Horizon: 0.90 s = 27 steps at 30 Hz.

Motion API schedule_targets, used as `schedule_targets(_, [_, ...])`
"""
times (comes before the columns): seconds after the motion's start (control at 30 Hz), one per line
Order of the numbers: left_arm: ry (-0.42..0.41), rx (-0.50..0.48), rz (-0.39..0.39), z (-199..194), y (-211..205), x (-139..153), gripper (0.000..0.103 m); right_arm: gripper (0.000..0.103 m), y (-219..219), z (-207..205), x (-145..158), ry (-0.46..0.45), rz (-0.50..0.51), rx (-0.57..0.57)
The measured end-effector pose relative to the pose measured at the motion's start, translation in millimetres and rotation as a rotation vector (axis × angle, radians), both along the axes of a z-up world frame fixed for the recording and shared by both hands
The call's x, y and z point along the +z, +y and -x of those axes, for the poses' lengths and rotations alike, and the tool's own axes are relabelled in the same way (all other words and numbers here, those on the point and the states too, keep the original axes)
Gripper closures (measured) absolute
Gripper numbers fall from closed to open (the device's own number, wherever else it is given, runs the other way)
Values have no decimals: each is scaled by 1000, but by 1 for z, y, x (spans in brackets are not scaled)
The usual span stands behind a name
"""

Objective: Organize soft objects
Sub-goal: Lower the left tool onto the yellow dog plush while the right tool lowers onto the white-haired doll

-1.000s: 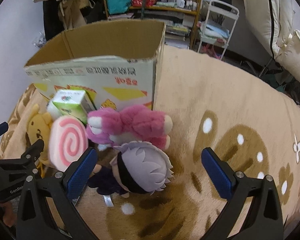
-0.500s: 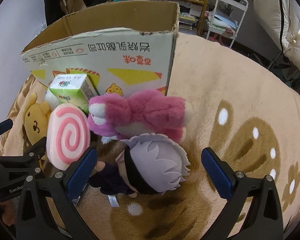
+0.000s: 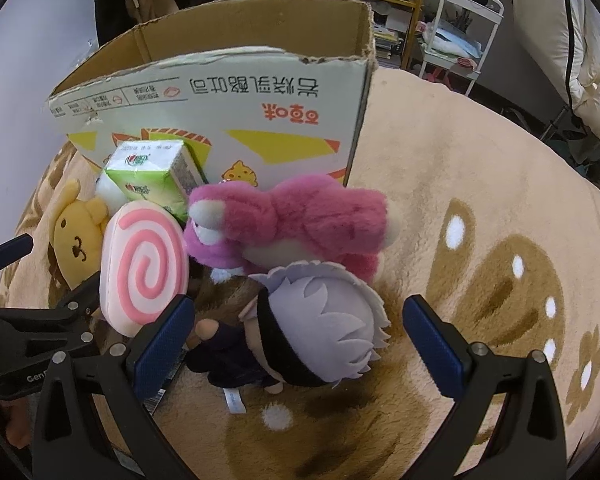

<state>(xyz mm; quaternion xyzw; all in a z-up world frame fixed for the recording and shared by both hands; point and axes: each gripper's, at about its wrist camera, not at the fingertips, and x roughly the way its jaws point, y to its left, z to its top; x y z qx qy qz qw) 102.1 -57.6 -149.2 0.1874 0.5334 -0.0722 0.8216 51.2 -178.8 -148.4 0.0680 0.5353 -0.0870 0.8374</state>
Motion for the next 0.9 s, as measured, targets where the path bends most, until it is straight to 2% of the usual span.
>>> schedule_targets(0.33, [35, 14, 32, -6, 3, -7, 1, 0, 7, -4, -8, 21, -5, 18])
schedule_targets(0.43, [42, 17, 39, -7, 3, -8, 1, 0, 7, -6, -11, 29, -46, 23])
schedule_targets(0.53, [43, 7, 36, -7, 1, -11, 1, 0, 9, -8, -11, 30, -25, 34])
schedule_targets(0.6, [42, -10, 33, -7, 0, -13, 9, 0, 10, -9, -11, 31, -29, 39])
schedule_targets(0.73, [61, -20, 64, -6, -1, -14, 17, 0, 8, -10, -11, 34, -38, 39])
schedule_targets(0.8, [74, -28, 88, -6, -2, -14, 27, 1, 8, -10, -11, 39, -28, 39])
schedule_targets(0.9, [82, -39, 106, -3, -3, -11, 37, 12, 7, -10, -13, 67, 4, 47])
